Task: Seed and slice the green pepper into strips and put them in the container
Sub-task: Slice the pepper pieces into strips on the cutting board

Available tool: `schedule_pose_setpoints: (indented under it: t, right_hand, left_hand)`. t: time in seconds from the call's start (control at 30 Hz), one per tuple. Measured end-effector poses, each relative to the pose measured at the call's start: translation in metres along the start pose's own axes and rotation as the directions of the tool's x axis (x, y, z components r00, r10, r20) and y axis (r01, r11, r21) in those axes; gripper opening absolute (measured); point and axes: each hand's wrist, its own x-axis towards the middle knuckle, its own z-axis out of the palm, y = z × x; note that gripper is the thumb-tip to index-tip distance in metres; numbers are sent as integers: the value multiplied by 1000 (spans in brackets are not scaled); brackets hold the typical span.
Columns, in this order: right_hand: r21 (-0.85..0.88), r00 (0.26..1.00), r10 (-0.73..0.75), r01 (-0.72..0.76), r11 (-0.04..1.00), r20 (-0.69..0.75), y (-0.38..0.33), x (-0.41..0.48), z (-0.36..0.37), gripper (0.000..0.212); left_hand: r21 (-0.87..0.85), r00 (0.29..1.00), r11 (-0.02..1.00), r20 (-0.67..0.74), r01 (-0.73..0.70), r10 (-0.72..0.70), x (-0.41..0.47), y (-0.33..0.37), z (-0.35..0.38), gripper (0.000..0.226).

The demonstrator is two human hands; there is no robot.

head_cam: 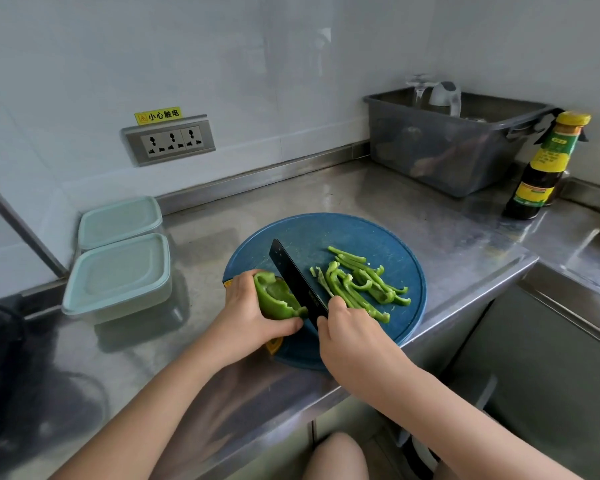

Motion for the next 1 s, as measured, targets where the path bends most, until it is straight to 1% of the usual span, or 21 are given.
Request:
schedule_pose_setpoints:
  t: [0.2, 0.27, 0.33, 0.4, 0.43, 0.53, 0.6, 0.67, 0.7, 0.73, 0.8, 0.87, 0.93, 0.97, 1.0]
  right_hand:
    - [-29, 999, -5, 7, 1000, 54, -3, 3, -3, 14]
    - [-61, 995, -47, 52, 997, 89, -4, 4, -7, 11]
    - [-123, 983, -140, 155, 980, 119, -6, 7, -13, 7]
    - [-185, 967, -187, 219, 958, 176, -8, 11, -17, 15]
    - [-228, 958, -178, 230, 946, 226, -11, 14, -18, 18]
    - [-343, 944, -203, 287, 894, 260, -21, 17, -15, 33]
    - [-384, 951, -198, 279, 880, 237, -24, 24, -13, 34]
    - [-310, 958, -194, 254, 916, 209, -27, 26, -14, 20]
    - [-241, 972, -166, 203, 949, 163, -28, 25, -17, 16]
    - [-213, 976, -159, 189, 959, 146, -28, 26, -17, 18]
    - [-240, 969, -141, 188, 952, 201, -27, 25, -17, 20]
    - [-299, 972, -98, 160, 941, 212, -22, 21, -16, 21]
    - [-279, 977, -8, 68, 958, 211, -11, 20, -20, 19]
    - [-226, 975, 35, 16, 974, 221, -7, 18, -23, 15]
    - [-173, 979, 43, -8, 985, 197, -4, 14, -26, 20]
  left_hand:
    - [-7, 999, 1000, 29, 26, -25, 0, 1, -2, 83]
    - [-21, 999, 999, 43, 34, -33, 1, 0, -2, 84]
    - [-33, 999, 999, 41, 29, -27, 3, -1, -1, 88]
    - [-25, 1000, 1000, 29, 11, -11, 4, -3, 0, 89]
    - [-19, 1000, 1000, 22, -4, 4, 5, -3, 1, 88]
    - [2, 999, 999, 14, -43, 43, 7, -9, 2, 85]
    - [1, 997, 997, 2, -78, 78, 6, -11, 3, 80]
    - [1, 994, 994, -5, -106, 106, 1, -10, 2, 86]
    - [-1, 993, 993, -9, -118, 118, -1, -9, 2, 90]
    - [-12, 992, 992, -13, -123, 122, -2, -9, 1, 92]
    - [-53, 994, 993, -28, -105, 104, -1, -9, -1, 92]
    - [-96, 997, 993, -34, -69, 66, 2, -8, -6, 86]
    - [-118, 998, 991, -32, -56, 53, 2, -6, -9, 80]
    - [-118, 998, 991, -15, -58, 57, 1, -6, -9, 80]
    - [-110, 998, 992, 9, -63, 65, 0, -5, -8, 81]
